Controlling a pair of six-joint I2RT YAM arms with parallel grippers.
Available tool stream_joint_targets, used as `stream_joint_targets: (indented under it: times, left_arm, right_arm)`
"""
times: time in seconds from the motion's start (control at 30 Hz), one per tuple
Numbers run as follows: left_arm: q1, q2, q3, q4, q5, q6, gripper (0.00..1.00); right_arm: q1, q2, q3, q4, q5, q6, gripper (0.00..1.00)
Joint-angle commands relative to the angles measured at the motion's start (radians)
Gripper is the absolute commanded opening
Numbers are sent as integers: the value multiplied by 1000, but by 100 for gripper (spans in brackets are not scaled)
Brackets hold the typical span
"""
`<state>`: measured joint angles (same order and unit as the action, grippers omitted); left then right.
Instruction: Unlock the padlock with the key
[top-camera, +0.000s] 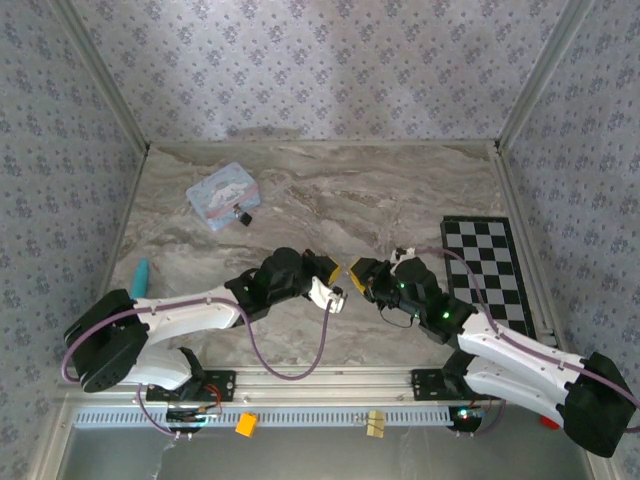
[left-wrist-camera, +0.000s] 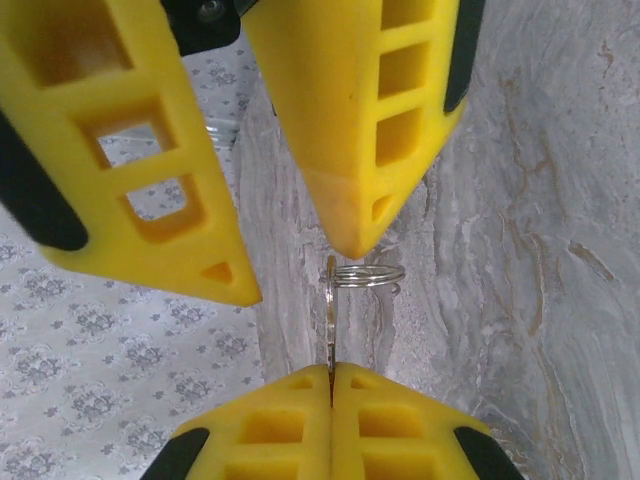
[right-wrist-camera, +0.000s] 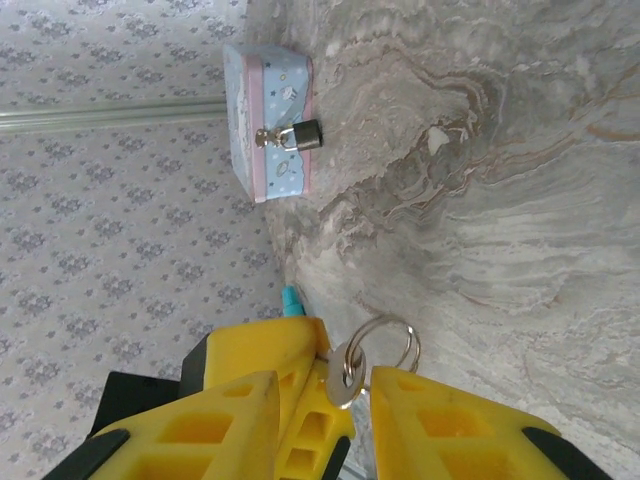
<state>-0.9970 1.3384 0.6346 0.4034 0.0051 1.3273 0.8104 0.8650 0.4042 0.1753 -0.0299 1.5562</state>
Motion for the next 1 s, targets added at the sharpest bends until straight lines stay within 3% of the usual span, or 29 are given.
stream_joint_targets:
  times: [0.0, 0.67, 0.97]
  left_arm:
    - [-12, 5, -3, 47, -10, 21, 0]
    - [-38, 31, -7, 56, -27, 35, 0]
    - [-50, 47, -19, 70, -39, 29, 0]
  right_arm:
    - [7, 4, -8, -36, 32, 9, 30]
    - [0, 51, 4, 4, 5, 0, 19]
    - [-5, 51, 15, -9, -2, -11, 7]
